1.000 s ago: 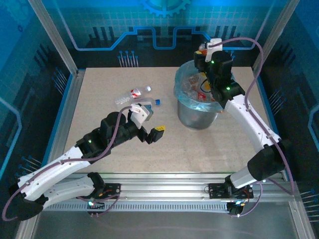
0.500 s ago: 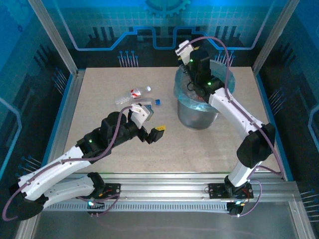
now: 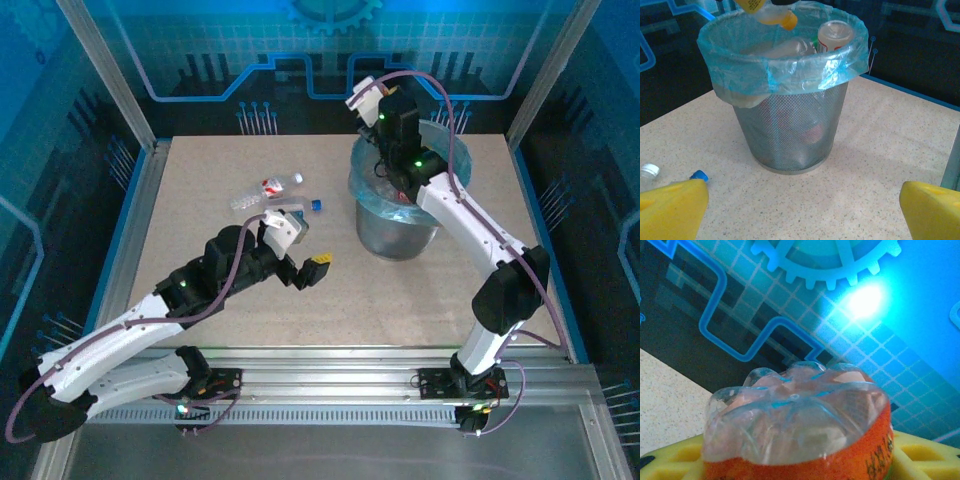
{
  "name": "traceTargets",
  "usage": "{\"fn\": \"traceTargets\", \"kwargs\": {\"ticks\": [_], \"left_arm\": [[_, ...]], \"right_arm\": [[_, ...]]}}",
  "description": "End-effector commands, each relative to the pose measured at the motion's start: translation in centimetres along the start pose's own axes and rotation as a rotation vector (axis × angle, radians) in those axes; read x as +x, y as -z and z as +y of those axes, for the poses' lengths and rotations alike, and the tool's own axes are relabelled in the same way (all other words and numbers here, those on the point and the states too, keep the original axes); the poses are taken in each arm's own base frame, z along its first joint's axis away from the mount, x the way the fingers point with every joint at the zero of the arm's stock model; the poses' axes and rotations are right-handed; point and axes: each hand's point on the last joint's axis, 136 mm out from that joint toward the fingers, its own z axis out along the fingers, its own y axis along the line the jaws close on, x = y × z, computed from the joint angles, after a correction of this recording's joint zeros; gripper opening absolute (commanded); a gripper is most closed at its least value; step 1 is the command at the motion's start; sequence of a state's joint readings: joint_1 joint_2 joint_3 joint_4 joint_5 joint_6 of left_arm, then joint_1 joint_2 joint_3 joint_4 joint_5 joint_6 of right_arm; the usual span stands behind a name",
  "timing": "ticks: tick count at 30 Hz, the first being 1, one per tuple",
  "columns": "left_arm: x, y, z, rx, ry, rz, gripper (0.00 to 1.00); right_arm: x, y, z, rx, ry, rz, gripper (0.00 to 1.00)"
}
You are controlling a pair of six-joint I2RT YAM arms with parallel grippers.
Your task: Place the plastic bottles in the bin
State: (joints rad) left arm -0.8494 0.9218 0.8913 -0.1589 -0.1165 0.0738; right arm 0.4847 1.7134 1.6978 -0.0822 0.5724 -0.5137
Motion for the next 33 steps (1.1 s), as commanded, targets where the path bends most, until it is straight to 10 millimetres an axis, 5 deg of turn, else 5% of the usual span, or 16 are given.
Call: {"fn": "traceTargets", "kwargs": {"ticks": [1, 11, 16, 25, 33], "left_arm": [[0.1, -0.2, -0.1, -0.001, 0.028, -0.012, 0.99], [0.3, -0.4, -0.1, -0.002, 0.027, -0.009, 0.99], [0.4, -0.5, -0.1, -0.004, 0.032, -0.004, 0.99], [0.4, -0.5, -0.1, -0.004, 0.031, -0.007, 0.99], [0.5, -0.7, -0.2, 0.002, 0.037, -0.009, 0.99]], "right_arm": [[2.4, -0.4, -0.5, 0.023, 0.010, 0.058, 0.63], [4.3, -0.2, 0.7, -0.034, 0.026, 0.076, 0.77], [3.2, 1.8, 0.5, -0.113, -0.060, 0.040, 0.85], [1.3, 7.3, 0.6, -0.390, -0.246, -0.017, 0.79], [1.7, 3.8, -2.4, -0.258, -0.565, 0.155, 0.77]]}}
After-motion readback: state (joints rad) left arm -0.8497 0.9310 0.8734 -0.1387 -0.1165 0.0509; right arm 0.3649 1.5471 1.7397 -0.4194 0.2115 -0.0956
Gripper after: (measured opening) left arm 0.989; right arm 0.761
